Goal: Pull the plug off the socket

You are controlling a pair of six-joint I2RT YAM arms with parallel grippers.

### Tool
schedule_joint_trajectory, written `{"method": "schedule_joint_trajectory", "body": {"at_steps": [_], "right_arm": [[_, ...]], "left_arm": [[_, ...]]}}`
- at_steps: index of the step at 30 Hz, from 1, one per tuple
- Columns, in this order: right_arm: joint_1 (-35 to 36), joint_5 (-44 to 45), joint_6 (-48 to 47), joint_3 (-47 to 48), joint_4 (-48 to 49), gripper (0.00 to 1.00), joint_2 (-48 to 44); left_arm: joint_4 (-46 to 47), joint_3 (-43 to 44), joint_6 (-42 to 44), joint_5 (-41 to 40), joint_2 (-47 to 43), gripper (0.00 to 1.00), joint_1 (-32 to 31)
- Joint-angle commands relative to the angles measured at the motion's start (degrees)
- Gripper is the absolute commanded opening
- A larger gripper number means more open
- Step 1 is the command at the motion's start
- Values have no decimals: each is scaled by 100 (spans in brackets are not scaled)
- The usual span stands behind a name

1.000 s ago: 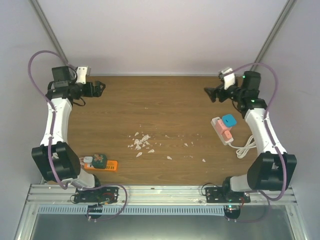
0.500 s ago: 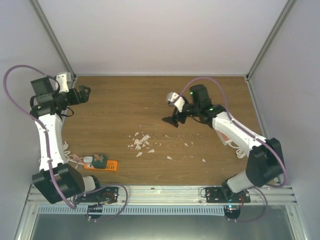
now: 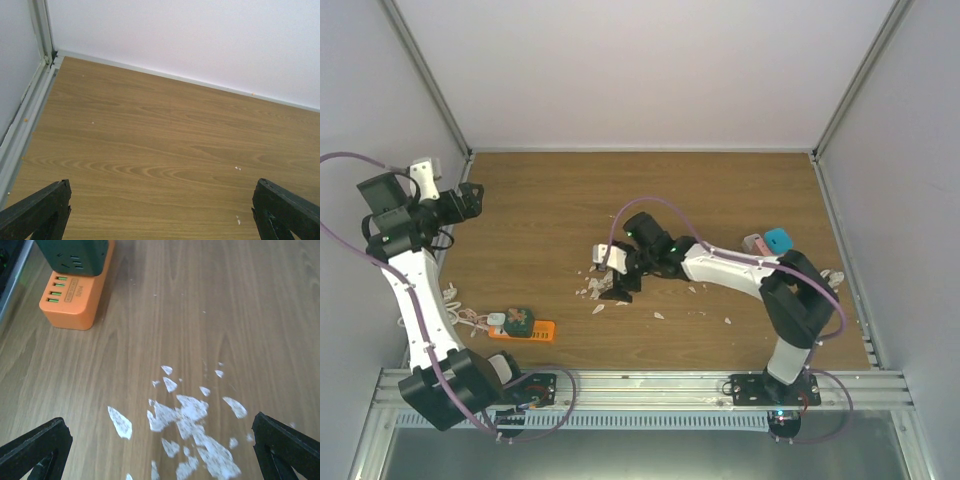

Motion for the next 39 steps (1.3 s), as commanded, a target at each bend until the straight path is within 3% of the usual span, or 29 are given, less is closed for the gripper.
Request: {"method": "schedule_joint_trajectory", "body": {"at_steps": [1,21,39], "right_arm": [[394,179,-13,265,537,100,372],[1634,762,440,662,1431,97,1624],[2099,873,846,1428,1711,93,2597]], "left_arm": [[24,-59,200,209,-142,99,110],[180,-177,-30,23,-80,99,275],[271,-584,-127,-141,-345,99,332]]}}
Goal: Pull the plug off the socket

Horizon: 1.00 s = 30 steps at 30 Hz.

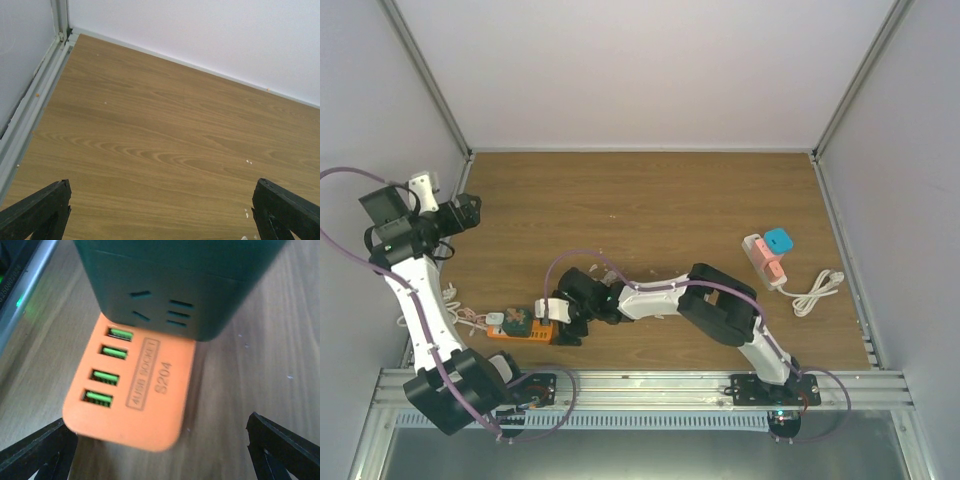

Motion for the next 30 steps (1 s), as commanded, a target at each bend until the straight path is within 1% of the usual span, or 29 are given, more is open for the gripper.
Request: {"method": "schedule_joint_trajectory", "body": {"at_steps": [1,6,10,13,14,17,21,30], "right_arm": [[191,-88,134,238,258,93,207],[238,-101,181,371,278,94,332],[243,123,368,525,415,89,479],[243,292,484,674,448,81,631],[243,336,496,723,433,75,681],[243,428,486,809,387,65,725],[243,461,502,748,331,56,678],[200,324,405,539,275,27,426]], "left_arm": [[255,-101,-76,-50,-173,99,63],[260,-55,-102,-46,-132,99,85],[275,-48,-119,-57,-121,99,107],[268,-56,-129,-57,-121,99,127],[265,-52,-128,-64,-121,99,135],[263,-56,-132,-81,-114,99,151],[277,-52,-136,-75,-93,99,164],[295,-38,-131,38,-35,99,182]]}}
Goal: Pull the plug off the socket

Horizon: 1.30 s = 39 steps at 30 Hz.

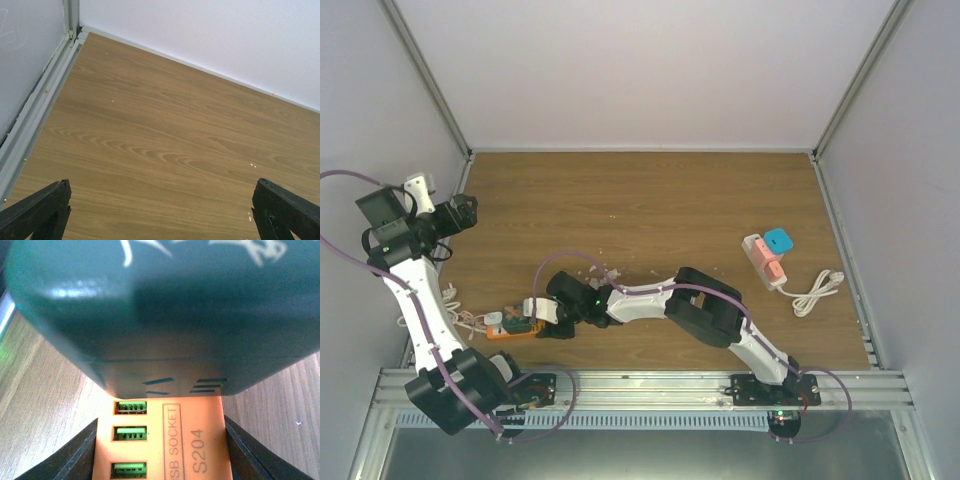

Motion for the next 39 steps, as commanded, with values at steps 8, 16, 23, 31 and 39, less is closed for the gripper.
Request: {"method": "schedule_joint_trajectory", "body": {"at_steps": [8,16,23,31,39], "right_arm": [[-244,34,-96,-444,171,13,-517],[-761,82,-35,-982,235,9,-846],[-1433,95,26,-1527,238,9,-1196],[-2113,5,-64,-1982,123,9,-1512],[-2795,-244,-594,-2360,-264,9,-1935]], "left_arm": [[209,98,249,108,215,99,50],[228,155,433,186,442,99,-34],[205,140,842,231,613,99,-279],[191,197,1297,202,833,99,-773],[98,339,1711,-29,1057,99,-1465]]}}
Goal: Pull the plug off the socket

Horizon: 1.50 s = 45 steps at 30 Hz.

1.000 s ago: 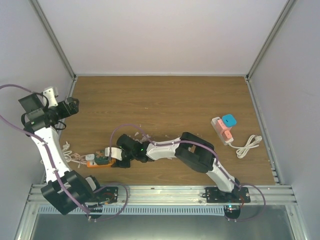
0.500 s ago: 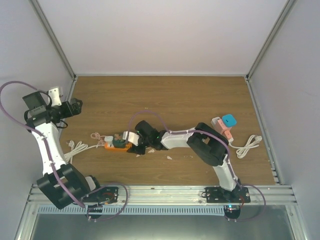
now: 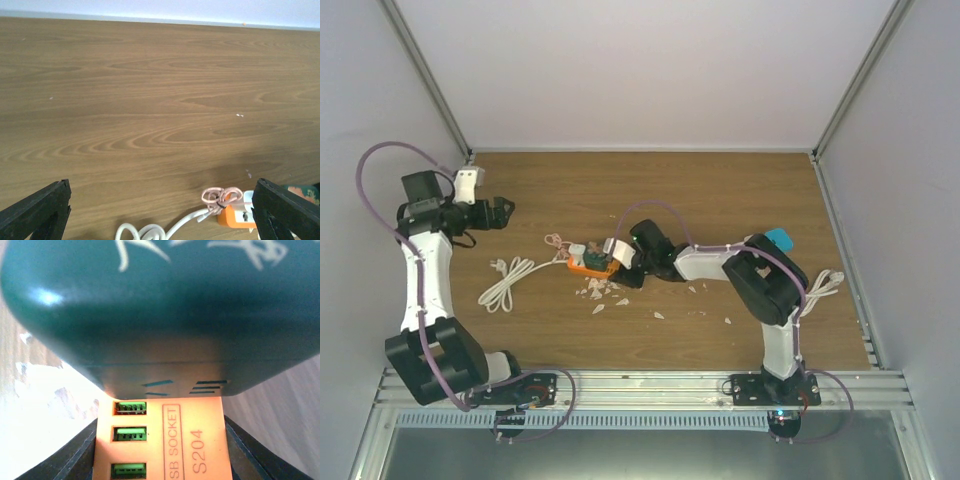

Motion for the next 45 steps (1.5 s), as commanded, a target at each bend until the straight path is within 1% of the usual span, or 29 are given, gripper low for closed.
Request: {"method": "schedule_joint_trajectory", "body": {"at_steps": [1,4,6,9,13,18,28,33,39,42,45], "right_arm": [[-454,-126,-491,-136,-453,10,-337],[-753,-473,-1069,-152,-938,10,-386],[-941,-643,-1353,-190,-1232,10,-410],[-1171,-1057,-1723,39,-1679,10,-438],[-1347,-1142,-2274,248,-2253,11,-384],[-1626,-1182,-2926,99,-2774,14,-424],[-2281,-1282,-3821,-658,-3187,14,-789],[-2647,-1288,-4344,-1070,-3314,14,-964],[-3057,-1524,-4571,-1011,-3562,15,-999],[-3086,-1489,-4621,-977,-3583,19,-990],[-3101,-1473,-4636,-1031,-3552,31,-1063]], "left_arm": [[103,223,407,-124,112,99,-365],[175,224,476,-309,190,99,-577],[211,243,523,-263,250,99,-626],[246,303,611,-200,365,99,-696],[224,456,733,-143,555,99,-801],[157,667,892,-108,789,99,-909],[65,692,1254,62,895,99,-1135],[-60,602,1533,145,842,99,-1381],[-306,447,2083,359,641,99,-1780],[-437,346,2400,488,510,99,-1992],[-591,232,2701,554,415,99,-2185]]}}
